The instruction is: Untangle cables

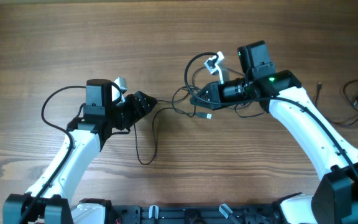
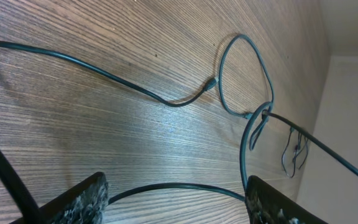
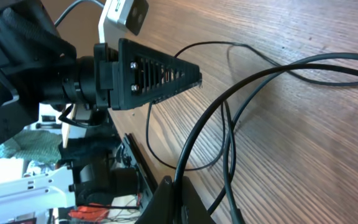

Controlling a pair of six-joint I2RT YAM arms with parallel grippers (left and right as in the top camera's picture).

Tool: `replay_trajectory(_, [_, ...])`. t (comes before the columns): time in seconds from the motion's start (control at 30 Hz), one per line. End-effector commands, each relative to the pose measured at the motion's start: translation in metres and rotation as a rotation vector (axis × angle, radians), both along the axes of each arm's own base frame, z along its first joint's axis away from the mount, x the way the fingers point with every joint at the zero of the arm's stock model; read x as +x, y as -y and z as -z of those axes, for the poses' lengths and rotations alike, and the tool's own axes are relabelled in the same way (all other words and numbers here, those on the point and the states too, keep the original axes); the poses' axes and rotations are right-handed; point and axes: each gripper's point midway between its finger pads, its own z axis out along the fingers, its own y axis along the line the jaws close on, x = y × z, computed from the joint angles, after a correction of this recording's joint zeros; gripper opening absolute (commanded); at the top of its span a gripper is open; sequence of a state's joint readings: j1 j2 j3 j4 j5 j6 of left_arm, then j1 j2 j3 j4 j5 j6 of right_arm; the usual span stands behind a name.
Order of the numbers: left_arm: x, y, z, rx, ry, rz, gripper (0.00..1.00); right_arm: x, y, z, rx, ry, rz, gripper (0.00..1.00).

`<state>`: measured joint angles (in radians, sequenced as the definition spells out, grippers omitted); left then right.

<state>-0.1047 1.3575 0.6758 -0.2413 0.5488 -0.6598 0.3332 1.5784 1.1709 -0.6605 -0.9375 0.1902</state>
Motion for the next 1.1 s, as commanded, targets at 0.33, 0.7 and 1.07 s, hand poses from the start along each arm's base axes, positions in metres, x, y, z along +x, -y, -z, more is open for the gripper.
replay_trajectory(0.33, [-0.005, -0.009, 0.017, 0.059, -0.057, -0.035, 0.63, 0.011, 0.113, 0.094, -0.827, -0.108, 0.468, 0.70])
replay_trajectory(0.7, [-0.020, -0.040, 0.042, 0.231, -0.161, -0.130, 0.16, 0.029, 0.081, 0.119, -0.649, -0.251, 0.510, 0.64])
replay_trajectory(1.07, [-0.017, -0.011, 0.025, 0.074, -0.119, -0.038, 0.16, 0.032, 0.095, 0.165, -0.785, -0.296, 0.543, 0.62])
